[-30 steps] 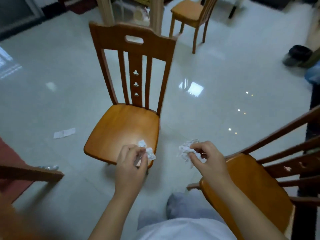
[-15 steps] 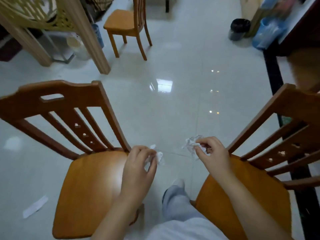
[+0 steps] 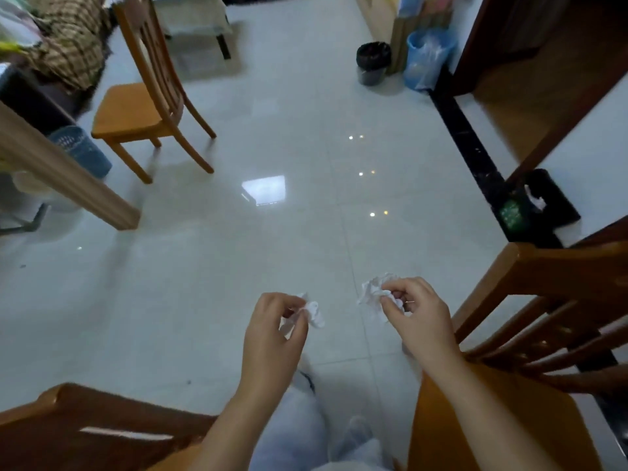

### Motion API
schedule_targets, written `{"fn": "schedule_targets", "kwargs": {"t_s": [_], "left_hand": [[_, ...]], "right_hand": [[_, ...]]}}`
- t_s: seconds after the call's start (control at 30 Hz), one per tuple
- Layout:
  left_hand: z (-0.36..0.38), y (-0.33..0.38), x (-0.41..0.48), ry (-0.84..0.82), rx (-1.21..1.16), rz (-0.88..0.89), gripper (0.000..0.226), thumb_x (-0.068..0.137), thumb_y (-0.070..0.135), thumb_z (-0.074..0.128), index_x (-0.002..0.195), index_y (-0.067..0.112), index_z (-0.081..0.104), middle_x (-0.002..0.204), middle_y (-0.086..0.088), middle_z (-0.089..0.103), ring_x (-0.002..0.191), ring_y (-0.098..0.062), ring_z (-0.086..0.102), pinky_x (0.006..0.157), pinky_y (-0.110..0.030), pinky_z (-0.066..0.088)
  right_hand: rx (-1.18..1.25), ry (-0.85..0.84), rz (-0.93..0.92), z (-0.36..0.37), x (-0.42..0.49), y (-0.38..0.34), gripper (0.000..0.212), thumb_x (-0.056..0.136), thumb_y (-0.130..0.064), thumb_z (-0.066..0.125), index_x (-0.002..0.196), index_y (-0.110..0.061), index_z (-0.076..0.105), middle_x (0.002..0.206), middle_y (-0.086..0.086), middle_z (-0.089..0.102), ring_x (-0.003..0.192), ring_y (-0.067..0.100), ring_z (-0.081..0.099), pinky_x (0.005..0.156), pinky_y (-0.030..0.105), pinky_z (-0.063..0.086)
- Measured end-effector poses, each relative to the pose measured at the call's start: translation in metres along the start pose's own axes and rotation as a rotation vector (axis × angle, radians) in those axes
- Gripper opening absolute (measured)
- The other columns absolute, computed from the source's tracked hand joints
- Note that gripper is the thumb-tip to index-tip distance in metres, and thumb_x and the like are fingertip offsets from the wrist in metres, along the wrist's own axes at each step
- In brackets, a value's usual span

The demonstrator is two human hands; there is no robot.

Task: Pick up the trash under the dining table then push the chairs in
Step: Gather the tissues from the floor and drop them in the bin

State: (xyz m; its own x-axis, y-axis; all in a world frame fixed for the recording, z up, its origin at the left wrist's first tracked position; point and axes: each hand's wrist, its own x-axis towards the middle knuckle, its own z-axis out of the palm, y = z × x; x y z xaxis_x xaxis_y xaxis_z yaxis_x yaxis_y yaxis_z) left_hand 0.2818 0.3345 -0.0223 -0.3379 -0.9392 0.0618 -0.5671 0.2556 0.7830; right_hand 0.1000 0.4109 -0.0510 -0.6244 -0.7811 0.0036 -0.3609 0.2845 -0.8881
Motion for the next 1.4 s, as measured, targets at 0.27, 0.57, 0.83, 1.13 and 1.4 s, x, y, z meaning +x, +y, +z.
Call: {"fn": "schedule_targets", "kwargs": {"t_s": [0.27,0.57,0.83,1.13,1.4], "left_hand": [[0.029,-0.012,0.189,-0.164,0.027,0.236,0.013,0.079,-0.001,0.066,0.079,0.012,0.062,0.084,0.007,0.053,0.084,0.009,0.051,0.067,0.0,0.035],[0.107,0.029,0.357,-0.36,0.001,0.365,0.01,0.081,0.004,0.067,0.078,0.011,0.061,0.086,0.006,0.055,0.082,0.004,0.053,0.065,-0.002,0.038],[0.254,0.141,0.451,-0.536,-0.037,0.474,0.01,0.08,0.003,0.067,0.082,0.013,0.063,0.086,0.004,0.057,0.075,-0.003,0.056,0.066,0.001,0.034],[0.409,0.277,0.524,-0.64,-0.074,0.686,0.015,0.076,-0.004,0.067,0.083,0.009,0.063,0.084,0.01,0.053,0.08,0.009,0.051,0.067,-0.001,0.036],[0.563,0.343,0.591,-0.804,-0.057,0.736,0.014,0.079,-0.003,0.066,0.084,0.01,0.064,0.086,0.004,0.054,0.073,-0.002,0.055,0.067,0.002,0.036]], "right_hand": [[-0.099,0.182,0.058,0.016,0.145,-0.021,0.012,0.078,-0.002,0.067,0.079,-0.014,0.064,0.079,-0.01,0.054,0.077,-0.008,0.053,0.064,0.005,0.039],[-0.158,0.413,0.162,-0.004,0.275,-0.012,0.02,0.078,-0.002,0.067,0.078,-0.021,0.059,0.082,-0.006,0.055,0.077,-0.004,0.055,0.061,0.002,0.038],[-0.19,0.595,0.324,-0.115,0.376,0.063,0.013,0.082,-0.003,0.065,0.085,-0.014,0.061,0.086,0.0,0.054,0.074,0.003,0.054,0.062,0.001,0.04],[-0.245,0.771,0.46,-0.251,0.46,0.138,0.008,0.082,-0.002,0.063,0.089,-0.004,0.064,0.089,0.005,0.054,0.073,0.002,0.052,0.064,0.002,0.038],[-0.223,0.918,0.585,-0.315,0.563,0.226,0.009,0.08,0.002,0.064,0.086,-0.006,0.064,0.082,0.004,0.054,0.07,0.004,0.051,0.065,0.003,0.038]]}}
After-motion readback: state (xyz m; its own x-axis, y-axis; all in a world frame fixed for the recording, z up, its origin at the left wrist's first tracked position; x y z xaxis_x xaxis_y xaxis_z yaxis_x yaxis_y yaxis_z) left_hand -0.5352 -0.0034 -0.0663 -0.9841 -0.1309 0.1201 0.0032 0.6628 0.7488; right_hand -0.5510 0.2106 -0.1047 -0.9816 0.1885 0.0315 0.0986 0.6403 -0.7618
